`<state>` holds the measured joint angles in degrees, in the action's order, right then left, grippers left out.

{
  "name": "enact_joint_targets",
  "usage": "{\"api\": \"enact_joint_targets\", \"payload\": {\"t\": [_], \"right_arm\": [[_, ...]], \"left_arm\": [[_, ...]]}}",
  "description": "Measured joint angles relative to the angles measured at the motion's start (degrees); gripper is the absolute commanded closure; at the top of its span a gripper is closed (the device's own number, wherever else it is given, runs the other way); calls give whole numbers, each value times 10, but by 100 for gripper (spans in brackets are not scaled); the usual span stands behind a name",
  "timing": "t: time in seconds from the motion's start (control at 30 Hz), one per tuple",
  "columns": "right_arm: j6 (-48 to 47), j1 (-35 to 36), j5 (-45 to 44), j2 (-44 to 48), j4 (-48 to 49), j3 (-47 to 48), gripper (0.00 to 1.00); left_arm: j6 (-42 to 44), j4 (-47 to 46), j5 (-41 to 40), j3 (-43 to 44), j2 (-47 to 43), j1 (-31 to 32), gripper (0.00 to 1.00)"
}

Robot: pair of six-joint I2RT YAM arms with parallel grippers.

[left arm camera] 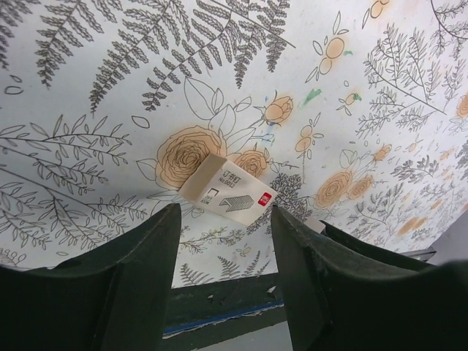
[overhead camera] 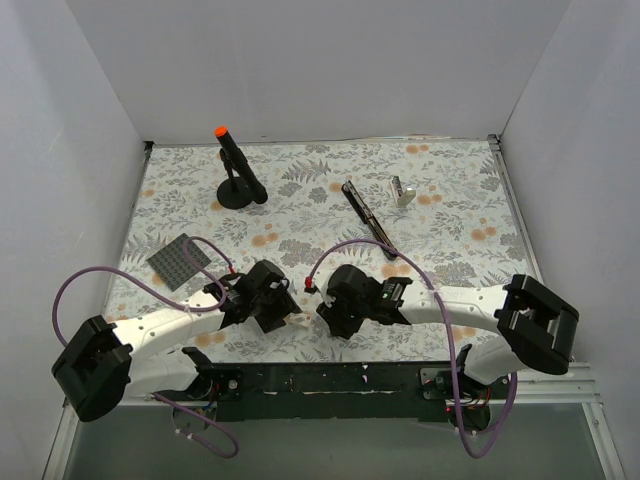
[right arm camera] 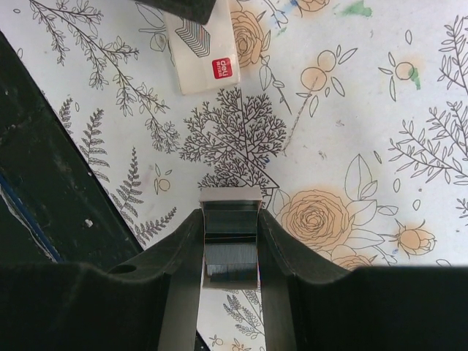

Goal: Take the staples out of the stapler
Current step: Pick up the staple box from the center of the board, then adjust the shell at the center of the board.

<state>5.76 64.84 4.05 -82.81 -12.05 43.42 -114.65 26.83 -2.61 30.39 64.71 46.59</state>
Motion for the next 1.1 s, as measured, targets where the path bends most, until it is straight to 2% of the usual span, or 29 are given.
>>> {"api": "enact_joint_targets", "payload": {"t": [0.1, 0.17, 0.2, 0.23, 0.33, 0.4, 0.53, 0.67, 0.73, 0.87, 1.03, 1.1], "right_arm": [[0, 0, -1, 7, 0, -6, 83], [0, -2, -3, 15, 0, -11, 83], [0, -3, -3, 20, 0, -12, 83], [0, -3, -4, 25, -1, -13, 83], [-2, -6, -8, 38, -3, -13, 83], [-4, -8, -10, 48, -4, -14, 83], [-12, -18, -14, 73, -15, -21, 83], [-17, -31, -20, 88, -16, -21, 83], [-17, -39, -20, 91, -15, -21, 83], [-20, -60, -15, 95, -13, -37, 83], [-28, -99, -1, 106, -16, -63, 83], [-31, -121, 9, 113, -15, -69, 83]], "left_arm": [[0, 33, -12, 19, 0, 0, 48], [0, 60, -33, 39, -3, 0, 44], [0, 70, -48, 49, -9, 0, 40], [0, 83, -68, 63, -19, 0, 29], [12, 100, -130, 96, -57, 0, 13], [58, 94, -161, 113, -90, -2, 11], [289, 41, -171, 148, -164, -7, 11], [543, 16, -150, 175, -180, -8, 8], [681, 33, -100, 173, -177, -8, 8], [881, 81, 25, 138, -167, -8, 7], [1047, 118, 173, 94, -146, -8, 4], [1092, 116, 206, 94, -120, -8, 4]]}}
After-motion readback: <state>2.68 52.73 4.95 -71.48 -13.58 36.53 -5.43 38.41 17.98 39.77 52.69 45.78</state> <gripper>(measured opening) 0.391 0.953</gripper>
